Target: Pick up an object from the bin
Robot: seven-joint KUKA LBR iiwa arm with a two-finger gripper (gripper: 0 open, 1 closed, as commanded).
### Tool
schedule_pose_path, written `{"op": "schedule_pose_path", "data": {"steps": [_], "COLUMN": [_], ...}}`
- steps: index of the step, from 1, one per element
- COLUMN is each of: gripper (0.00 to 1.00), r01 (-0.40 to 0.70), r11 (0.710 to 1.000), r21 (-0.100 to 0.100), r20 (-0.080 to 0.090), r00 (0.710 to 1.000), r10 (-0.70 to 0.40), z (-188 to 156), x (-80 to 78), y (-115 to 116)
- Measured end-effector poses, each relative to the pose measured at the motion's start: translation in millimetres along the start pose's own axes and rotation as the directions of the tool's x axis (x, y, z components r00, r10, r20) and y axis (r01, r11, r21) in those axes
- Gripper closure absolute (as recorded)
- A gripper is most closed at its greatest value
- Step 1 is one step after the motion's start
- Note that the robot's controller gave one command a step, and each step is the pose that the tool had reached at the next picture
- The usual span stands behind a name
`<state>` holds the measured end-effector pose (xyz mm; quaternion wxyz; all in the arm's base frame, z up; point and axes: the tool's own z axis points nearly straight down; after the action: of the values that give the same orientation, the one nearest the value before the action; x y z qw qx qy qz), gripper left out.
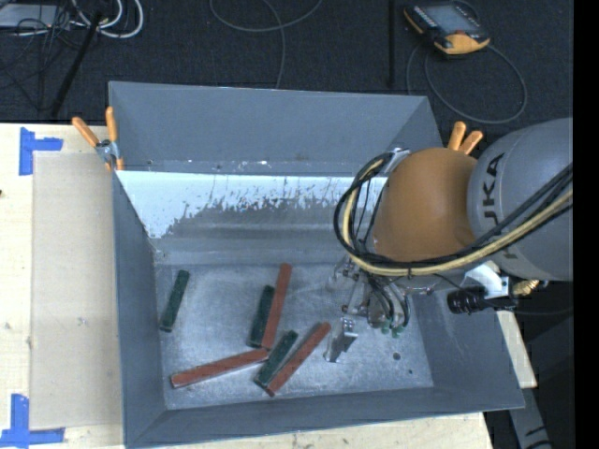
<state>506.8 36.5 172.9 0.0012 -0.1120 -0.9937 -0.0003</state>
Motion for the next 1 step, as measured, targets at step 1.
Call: {"op": "schedule_pose_path", "data": {"steps": [1], "gripper": [1.00], "r01": [0.106], "r11": [0.994], "r21": [0.002], "r20": [-0.009], "r00": [0.994], "r10": [-0.106], "z": [94.9], "x": [2.7], "y": [21.2]}}
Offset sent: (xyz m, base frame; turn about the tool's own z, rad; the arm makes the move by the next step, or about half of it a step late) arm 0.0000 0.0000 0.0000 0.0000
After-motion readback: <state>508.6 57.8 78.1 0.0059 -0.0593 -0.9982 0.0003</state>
